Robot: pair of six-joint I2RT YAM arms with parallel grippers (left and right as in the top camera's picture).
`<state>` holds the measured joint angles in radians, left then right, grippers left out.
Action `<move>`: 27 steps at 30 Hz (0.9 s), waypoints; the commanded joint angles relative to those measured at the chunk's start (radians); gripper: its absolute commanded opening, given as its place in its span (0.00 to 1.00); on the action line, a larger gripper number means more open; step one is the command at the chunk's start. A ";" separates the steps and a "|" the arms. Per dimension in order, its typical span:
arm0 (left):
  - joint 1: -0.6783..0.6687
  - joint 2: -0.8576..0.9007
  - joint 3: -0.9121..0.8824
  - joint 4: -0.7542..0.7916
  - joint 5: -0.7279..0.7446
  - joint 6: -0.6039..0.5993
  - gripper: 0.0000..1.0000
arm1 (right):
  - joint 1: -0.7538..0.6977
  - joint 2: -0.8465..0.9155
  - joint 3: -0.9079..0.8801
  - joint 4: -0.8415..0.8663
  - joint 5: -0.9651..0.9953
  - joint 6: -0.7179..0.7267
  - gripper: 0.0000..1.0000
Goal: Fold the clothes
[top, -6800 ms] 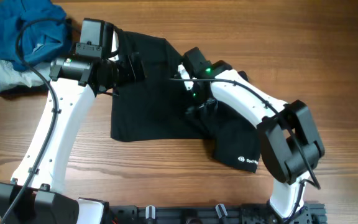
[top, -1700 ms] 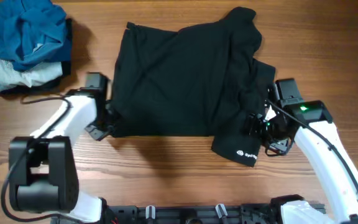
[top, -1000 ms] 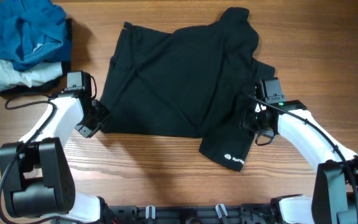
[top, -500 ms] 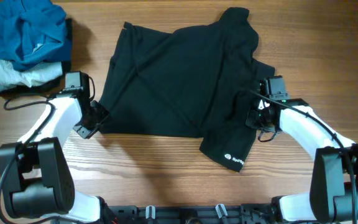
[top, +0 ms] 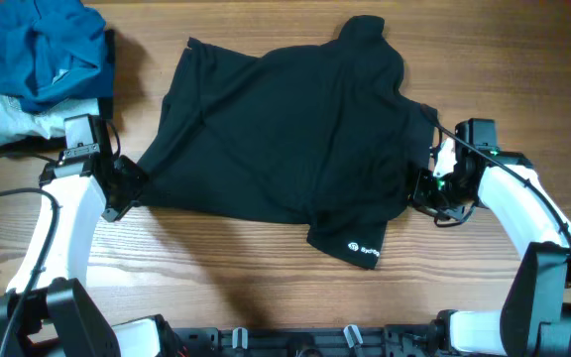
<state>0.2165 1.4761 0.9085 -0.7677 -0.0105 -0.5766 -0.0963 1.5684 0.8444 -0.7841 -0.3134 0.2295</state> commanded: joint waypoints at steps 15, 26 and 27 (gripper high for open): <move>0.008 -0.014 -0.005 -0.002 -0.018 0.050 0.04 | 0.011 -0.143 -0.071 0.004 -0.080 -0.072 0.41; 0.008 -0.014 -0.005 0.009 -0.018 0.050 0.04 | 0.116 -0.159 -0.230 0.204 -0.078 0.052 0.41; 0.008 -0.014 -0.005 0.009 -0.018 0.049 0.04 | 0.120 -0.159 -0.235 0.231 -0.062 0.078 0.40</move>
<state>0.2165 1.4757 0.9085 -0.7616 -0.0105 -0.5426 0.0105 1.4136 0.6235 -0.5972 -0.3820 0.2447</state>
